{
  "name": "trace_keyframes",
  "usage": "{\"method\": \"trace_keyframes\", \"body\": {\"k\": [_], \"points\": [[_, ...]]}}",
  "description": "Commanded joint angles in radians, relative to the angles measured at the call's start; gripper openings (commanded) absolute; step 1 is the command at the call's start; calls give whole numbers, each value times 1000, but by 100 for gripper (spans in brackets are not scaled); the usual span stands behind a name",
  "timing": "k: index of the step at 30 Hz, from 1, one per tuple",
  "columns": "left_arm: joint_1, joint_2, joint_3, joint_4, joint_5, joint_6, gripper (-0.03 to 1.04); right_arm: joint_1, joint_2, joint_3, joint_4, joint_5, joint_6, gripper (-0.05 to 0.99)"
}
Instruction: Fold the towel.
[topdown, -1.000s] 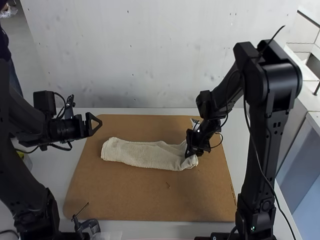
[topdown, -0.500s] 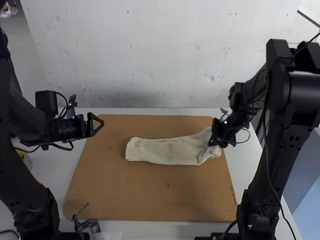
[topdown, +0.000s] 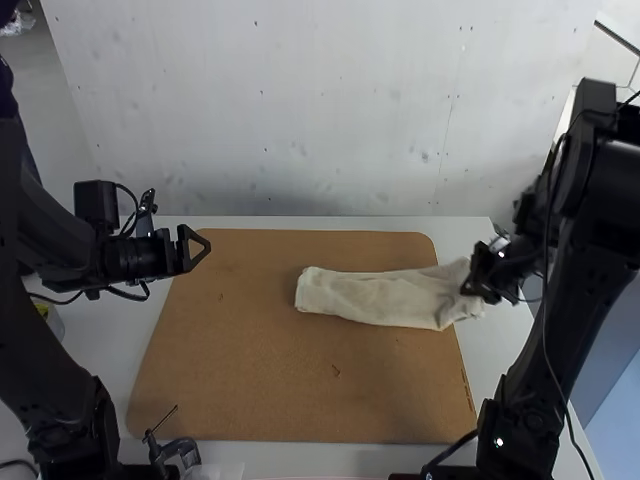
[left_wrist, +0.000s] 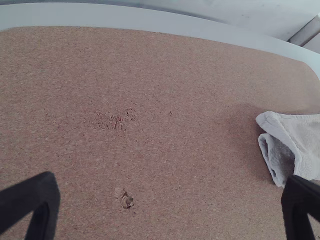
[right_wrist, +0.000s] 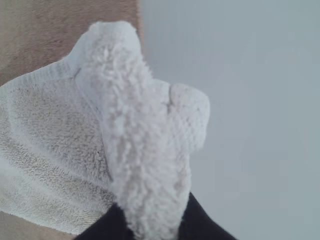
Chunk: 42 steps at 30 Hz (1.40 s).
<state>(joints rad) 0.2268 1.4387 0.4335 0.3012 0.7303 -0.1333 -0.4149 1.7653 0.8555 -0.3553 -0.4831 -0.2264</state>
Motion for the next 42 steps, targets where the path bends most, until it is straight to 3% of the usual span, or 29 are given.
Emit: {"method": "trace_keyframes", "body": {"k": [1, 14, 19, 23, 31, 42], "points": [[-17, -20, -2, 7, -14, -14, 101, -78, 52, 62, -13, -37, -88, 6], [-17, -67, -24, 7, -37, -28, 101, -254, 135, 180, -40, -83, -166, 6], [-17, -72, -26, 7, -39, -29, 101, -255, 118, 229, -188, -104, -215, 6], [-18, -72, -30, 7, -39, -29, 101, -148, -23, 192, -208, -115, -157, 6], [-17, -78, -36, 10, -32, -31, 101, 176, -204, 143, -211, -123, 47, 6], [14, -70, -32, 36, -23, -28, 101, 533, -217, 83, -57, -37, 280, 6]]}}
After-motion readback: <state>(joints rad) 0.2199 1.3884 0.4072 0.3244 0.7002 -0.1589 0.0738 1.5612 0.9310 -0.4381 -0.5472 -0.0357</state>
